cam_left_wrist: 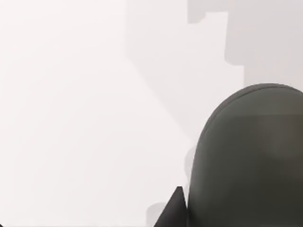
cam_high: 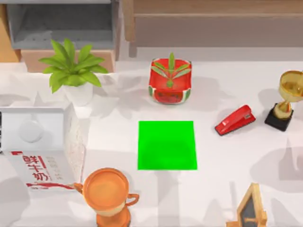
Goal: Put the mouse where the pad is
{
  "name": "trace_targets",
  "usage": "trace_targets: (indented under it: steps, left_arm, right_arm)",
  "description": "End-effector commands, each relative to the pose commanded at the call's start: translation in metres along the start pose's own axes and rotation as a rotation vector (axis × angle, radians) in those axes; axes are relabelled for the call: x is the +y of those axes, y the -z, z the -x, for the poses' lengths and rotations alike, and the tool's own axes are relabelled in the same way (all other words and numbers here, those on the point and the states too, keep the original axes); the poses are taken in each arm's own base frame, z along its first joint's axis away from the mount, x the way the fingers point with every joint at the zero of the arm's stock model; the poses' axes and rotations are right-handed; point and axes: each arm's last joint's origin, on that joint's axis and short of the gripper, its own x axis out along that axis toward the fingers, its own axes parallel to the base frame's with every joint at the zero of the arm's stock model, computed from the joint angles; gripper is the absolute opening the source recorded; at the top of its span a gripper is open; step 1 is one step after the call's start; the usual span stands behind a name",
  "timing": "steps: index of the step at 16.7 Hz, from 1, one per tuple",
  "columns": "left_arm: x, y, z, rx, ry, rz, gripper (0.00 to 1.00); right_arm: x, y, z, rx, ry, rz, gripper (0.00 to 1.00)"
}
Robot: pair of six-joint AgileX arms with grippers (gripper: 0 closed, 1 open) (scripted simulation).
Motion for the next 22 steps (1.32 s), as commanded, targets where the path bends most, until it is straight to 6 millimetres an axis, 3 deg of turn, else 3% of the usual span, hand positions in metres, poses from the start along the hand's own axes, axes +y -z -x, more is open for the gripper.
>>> trace_targets:
  steps: [5,9,16,22]
  left_arm:
    - [-0.007,-0.002,0.003,-0.015,0.006,-0.072,0.0]
    - [-0.038,-0.006,0.02,-0.086,0.034,-0.362,0.0]
    - [-0.135,0.011,0.065,-0.276,0.067,-1.239,0.0]
    - [-0.229,0.069,0.087,-0.421,0.036,-2.16,0.0]
  right_arm:
    - [0.0,0.0,0.0,0.0,0.0,0.0,1.0]
    - [0.0,0.0,0.0,0.0,0.0,0.0,1.0]
    - [0.0,0.0,0.0,0.0,0.0,0.0,1.0]
    - [0.0,0.0,0.0,0.0,0.0,0.0,1.0]
